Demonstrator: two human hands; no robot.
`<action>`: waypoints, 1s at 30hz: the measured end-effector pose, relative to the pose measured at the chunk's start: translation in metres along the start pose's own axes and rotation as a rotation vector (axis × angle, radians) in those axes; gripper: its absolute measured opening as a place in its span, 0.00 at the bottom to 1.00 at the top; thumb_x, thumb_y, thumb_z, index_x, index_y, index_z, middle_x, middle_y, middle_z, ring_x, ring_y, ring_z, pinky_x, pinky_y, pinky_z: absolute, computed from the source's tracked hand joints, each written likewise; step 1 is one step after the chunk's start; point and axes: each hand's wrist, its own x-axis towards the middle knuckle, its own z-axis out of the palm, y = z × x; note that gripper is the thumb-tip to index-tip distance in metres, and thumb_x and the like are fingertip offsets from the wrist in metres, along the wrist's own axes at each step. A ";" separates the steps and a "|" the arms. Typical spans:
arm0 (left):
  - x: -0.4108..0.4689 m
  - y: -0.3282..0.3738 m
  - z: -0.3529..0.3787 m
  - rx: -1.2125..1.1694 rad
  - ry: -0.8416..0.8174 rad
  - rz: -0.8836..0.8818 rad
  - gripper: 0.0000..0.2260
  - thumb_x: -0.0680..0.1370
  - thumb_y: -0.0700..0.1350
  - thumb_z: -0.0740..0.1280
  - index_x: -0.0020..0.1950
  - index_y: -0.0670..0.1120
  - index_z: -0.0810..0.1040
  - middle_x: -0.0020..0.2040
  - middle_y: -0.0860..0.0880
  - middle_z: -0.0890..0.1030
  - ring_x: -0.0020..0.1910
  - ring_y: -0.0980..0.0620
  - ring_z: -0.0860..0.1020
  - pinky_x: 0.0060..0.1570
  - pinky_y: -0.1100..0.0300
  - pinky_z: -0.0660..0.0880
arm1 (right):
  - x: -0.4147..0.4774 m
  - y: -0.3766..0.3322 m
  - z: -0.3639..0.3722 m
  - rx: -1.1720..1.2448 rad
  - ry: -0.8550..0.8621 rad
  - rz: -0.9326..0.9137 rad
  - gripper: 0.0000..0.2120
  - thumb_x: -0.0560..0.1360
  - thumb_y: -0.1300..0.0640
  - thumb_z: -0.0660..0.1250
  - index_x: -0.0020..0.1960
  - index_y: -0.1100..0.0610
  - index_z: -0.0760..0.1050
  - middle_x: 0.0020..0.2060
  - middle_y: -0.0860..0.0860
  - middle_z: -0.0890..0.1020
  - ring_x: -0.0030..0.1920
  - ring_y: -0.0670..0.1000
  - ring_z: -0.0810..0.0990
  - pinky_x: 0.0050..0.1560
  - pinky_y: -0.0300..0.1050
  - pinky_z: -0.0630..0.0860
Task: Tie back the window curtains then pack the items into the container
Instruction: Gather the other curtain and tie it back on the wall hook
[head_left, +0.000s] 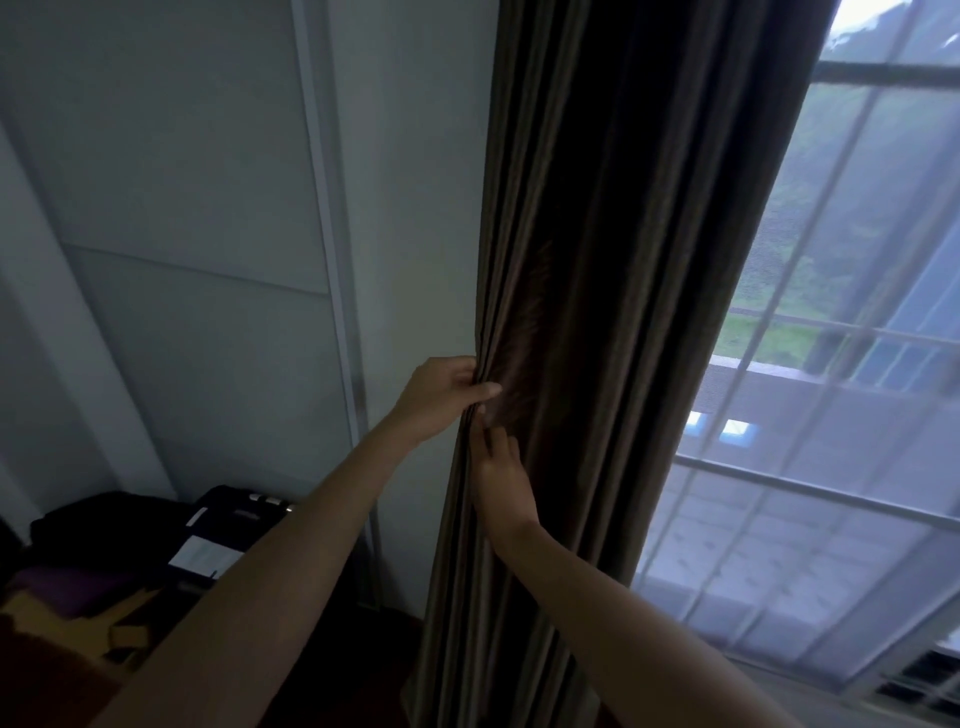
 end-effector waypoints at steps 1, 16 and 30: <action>0.001 -0.003 0.003 0.075 0.059 0.043 0.08 0.76 0.42 0.69 0.48 0.37 0.81 0.44 0.43 0.85 0.42 0.49 0.83 0.46 0.60 0.76 | -0.001 0.001 -0.004 0.011 -0.042 -0.019 0.40 0.69 0.67 0.70 0.77 0.65 0.55 0.62 0.61 0.75 0.58 0.58 0.75 0.62 0.45 0.73; 0.018 -0.017 -0.004 -0.096 0.100 -0.005 0.09 0.78 0.37 0.66 0.54 0.47 0.82 0.51 0.46 0.84 0.53 0.48 0.82 0.62 0.46 0.75 | 0.112 0.095 -0.167 0.224 0.797 0.119 0.26 0.76 0.65 0.62 0.74 0.58 0.66 0.72 0.62 0.64 0.72 0.59 0.65 0.70 0.51 0.67; 0.020 -0.011 -0.004 -0.202 -0.017 -0.111 0.08 0.80 0.39 0.65 0.57 0.40 0.80 0.53 0.41 0.83 0.51 0.50 0.81 0.60 0.50 0.76 | 0.044 0.075 -0.058 0.453 0.278 0.109 0.40 0.77 0.70 0.58 0.79 0.43 0.47 0.61 0.58 0.77 0.56 0.57 0.79 0.60 0.48 0.76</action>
